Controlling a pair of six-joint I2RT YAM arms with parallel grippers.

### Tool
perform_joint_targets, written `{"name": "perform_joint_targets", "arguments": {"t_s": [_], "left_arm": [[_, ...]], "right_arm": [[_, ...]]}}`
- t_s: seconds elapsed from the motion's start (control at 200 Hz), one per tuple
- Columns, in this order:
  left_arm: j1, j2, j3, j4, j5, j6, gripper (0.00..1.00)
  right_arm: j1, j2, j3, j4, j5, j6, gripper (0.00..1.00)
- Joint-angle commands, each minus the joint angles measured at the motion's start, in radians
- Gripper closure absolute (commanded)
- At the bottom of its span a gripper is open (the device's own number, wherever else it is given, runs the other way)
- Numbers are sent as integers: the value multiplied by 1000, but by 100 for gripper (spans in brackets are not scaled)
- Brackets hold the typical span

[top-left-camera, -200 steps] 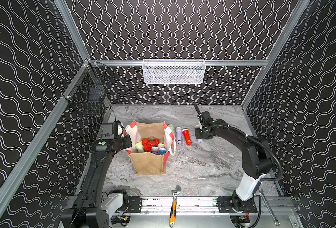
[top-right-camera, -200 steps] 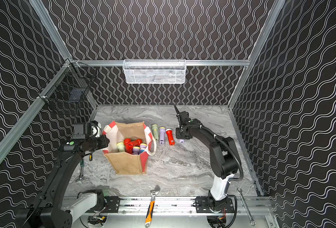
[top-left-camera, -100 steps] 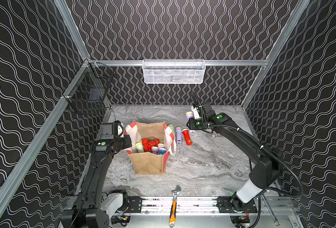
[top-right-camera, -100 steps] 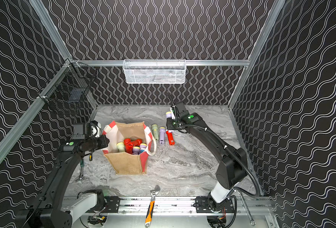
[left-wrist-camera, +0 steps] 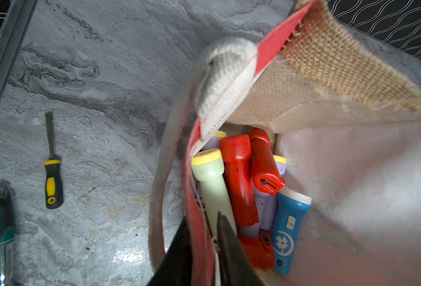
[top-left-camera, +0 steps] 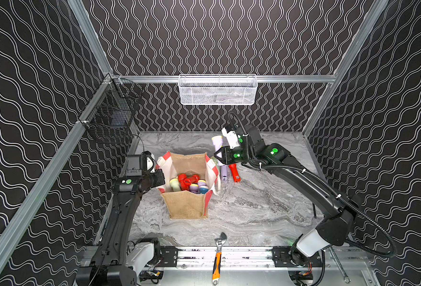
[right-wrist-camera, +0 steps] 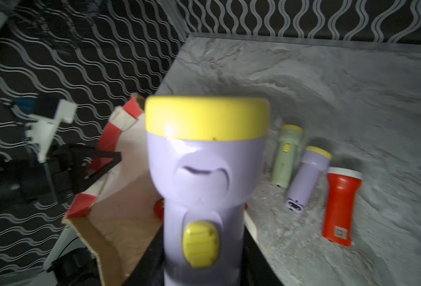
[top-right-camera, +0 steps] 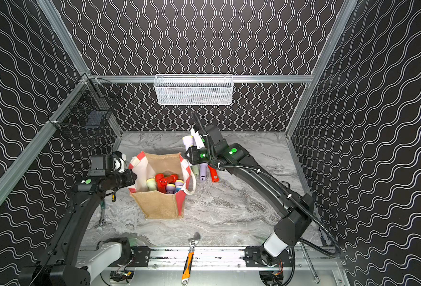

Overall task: Put the flashlights into the tote bags
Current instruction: Place the flashlight in the canvas bag.

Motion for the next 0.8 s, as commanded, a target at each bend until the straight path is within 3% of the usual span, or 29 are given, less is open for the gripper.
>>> {"name": "perform_joint_targets", "arguments": {"t_s": [0.0, 0.33, 0.796], "left_arm": [[1, 4, 5, 24, 23, 6, 77], [1, 3, 4, 29, 37, 4, 77], [0, -11, 0, 39, 58, 8, 79]], "right_arm": [[29, 37, 41, 104, -80, 43, 68], [109, 192, 147, 126, -154, 73, 68], [163, 243, 34, 161, -116, 106, 68]]}}
